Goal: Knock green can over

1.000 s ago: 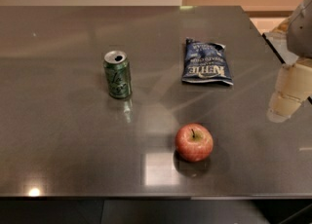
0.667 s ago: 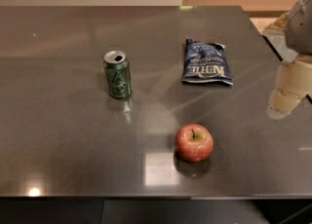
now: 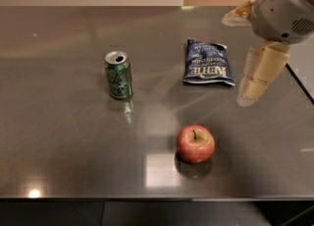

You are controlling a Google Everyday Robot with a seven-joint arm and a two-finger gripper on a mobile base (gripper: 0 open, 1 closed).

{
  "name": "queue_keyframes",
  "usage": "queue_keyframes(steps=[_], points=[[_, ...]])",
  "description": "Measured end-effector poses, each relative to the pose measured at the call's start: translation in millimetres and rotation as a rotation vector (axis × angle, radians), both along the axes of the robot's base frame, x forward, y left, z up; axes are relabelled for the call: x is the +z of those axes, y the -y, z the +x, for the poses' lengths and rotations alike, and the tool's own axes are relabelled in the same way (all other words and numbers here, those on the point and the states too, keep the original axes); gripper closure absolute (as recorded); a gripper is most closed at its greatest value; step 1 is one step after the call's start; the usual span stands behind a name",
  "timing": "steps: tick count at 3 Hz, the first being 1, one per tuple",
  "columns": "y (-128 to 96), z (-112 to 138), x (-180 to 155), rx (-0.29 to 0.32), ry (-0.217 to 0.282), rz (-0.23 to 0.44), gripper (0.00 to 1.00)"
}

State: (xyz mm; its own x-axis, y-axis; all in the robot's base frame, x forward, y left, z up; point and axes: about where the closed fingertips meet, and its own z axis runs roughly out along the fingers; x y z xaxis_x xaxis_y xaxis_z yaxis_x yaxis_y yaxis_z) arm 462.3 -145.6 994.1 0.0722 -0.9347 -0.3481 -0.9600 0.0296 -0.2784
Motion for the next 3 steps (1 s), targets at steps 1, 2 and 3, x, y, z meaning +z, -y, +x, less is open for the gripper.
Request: queue_keyframes(steps=[1, 2, 3], points=[[-48.1, -7.4, 2.1, 0.052, -0.006, 0.063, 0.00], [-91.0, -12.0, -4.6, 0.075, 0.002, 0.095, 0.00], [-138.3, 16.3, -20.4, -0.003, 0.021, 0.144, 0.00]])
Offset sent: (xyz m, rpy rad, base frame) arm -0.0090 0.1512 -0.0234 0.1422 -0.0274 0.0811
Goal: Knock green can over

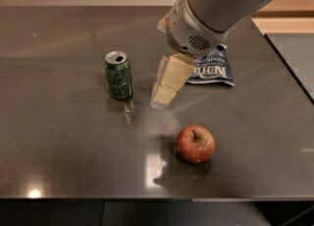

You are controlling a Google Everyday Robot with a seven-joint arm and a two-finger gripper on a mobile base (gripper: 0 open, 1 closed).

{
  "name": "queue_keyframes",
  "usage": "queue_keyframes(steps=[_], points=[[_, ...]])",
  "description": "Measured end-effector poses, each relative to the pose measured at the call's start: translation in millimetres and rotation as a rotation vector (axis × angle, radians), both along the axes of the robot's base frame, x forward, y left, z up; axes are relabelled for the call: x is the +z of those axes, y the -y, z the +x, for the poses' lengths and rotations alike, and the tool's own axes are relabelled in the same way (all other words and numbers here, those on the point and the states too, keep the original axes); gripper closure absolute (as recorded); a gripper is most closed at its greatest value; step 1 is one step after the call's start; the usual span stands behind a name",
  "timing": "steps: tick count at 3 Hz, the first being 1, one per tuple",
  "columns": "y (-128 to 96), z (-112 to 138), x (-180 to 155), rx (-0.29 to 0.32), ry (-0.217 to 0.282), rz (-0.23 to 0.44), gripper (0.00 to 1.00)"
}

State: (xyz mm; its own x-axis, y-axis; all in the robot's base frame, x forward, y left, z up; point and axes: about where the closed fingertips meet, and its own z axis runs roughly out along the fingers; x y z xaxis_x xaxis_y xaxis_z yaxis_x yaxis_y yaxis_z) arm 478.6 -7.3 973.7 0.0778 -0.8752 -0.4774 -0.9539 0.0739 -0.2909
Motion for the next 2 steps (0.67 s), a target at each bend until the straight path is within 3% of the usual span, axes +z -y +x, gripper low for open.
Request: queue_keyframes(steps=[1, 2], points=[[-1.6, 64.0, -14.7, -0.186, -0.013, 0.054, 0.00], [-0.6, 73.4, -16.9, -0.216, -0.016, 0.062, 0.00]])
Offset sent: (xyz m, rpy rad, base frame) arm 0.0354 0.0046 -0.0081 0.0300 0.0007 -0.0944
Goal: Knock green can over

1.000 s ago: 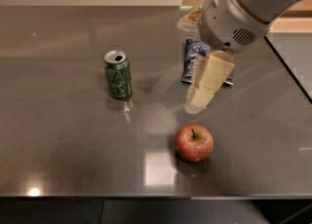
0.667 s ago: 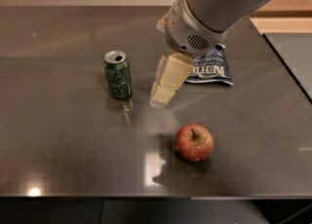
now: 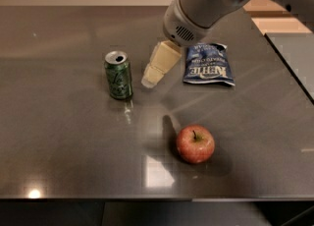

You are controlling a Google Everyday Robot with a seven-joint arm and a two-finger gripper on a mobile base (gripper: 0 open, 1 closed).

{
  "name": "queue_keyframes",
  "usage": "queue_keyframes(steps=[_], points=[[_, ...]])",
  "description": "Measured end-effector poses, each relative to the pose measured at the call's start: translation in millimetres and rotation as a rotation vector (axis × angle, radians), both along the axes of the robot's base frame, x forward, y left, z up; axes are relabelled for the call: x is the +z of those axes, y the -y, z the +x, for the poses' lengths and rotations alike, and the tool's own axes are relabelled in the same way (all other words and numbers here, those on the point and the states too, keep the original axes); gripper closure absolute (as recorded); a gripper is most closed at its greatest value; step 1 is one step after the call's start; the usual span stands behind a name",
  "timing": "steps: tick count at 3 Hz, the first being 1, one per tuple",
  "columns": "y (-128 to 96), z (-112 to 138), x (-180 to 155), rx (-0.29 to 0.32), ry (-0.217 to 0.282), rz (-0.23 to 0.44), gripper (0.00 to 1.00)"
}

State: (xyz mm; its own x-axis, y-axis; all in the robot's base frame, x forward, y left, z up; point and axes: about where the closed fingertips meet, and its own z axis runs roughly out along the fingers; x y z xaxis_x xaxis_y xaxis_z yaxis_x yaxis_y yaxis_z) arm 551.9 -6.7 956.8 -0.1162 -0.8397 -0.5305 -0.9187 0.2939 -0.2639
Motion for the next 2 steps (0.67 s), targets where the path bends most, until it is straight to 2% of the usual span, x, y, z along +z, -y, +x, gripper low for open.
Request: queue_keyframes(steps=[1, 2], points=[[-0.1, -0.5, 0.3, 0.002, 0.001, -0.001, 0.00], [-2.3, -0.9, 0.3, 0.026, -0.022, -0.004, 0.00]])
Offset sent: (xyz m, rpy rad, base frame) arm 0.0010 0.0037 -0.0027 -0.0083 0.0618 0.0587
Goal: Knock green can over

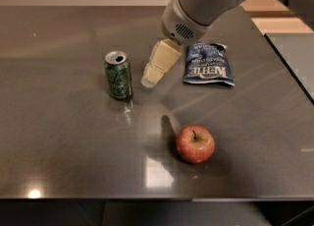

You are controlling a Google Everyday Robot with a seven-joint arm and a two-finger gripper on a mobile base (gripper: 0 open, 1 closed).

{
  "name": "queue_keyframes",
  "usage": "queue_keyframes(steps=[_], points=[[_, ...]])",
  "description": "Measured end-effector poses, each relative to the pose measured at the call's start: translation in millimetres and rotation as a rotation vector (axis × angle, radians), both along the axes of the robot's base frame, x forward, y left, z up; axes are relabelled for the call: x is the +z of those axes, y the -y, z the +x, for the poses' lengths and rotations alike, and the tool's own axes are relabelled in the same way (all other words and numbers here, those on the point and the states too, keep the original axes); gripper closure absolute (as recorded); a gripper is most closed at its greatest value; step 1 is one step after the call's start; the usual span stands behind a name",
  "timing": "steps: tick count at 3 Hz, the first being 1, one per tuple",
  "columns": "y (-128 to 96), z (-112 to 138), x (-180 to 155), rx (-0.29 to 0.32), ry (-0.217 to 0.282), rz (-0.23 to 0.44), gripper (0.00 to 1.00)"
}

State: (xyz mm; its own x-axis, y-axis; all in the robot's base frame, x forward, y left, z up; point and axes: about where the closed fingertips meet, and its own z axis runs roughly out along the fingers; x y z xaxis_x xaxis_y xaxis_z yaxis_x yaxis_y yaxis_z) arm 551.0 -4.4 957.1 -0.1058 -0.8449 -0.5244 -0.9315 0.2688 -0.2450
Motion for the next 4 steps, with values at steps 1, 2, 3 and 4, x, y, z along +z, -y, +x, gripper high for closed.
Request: queue_keyframes(steps=[1, 2, 3, 4], points=[[-7.3, 5.5, -4.4, 0.044, -0.037, 0.011, 0.00], [-20.9, 11.7, -12.1, 0.086, -0.053, 0.037, 0.00], [-38.0, 20.1, -22.4, 0.125, -0.041, 0.088, 0.00], [-51.9, 29.0, -30.2, 0.148, -0.013, 0.124, 0.00]])
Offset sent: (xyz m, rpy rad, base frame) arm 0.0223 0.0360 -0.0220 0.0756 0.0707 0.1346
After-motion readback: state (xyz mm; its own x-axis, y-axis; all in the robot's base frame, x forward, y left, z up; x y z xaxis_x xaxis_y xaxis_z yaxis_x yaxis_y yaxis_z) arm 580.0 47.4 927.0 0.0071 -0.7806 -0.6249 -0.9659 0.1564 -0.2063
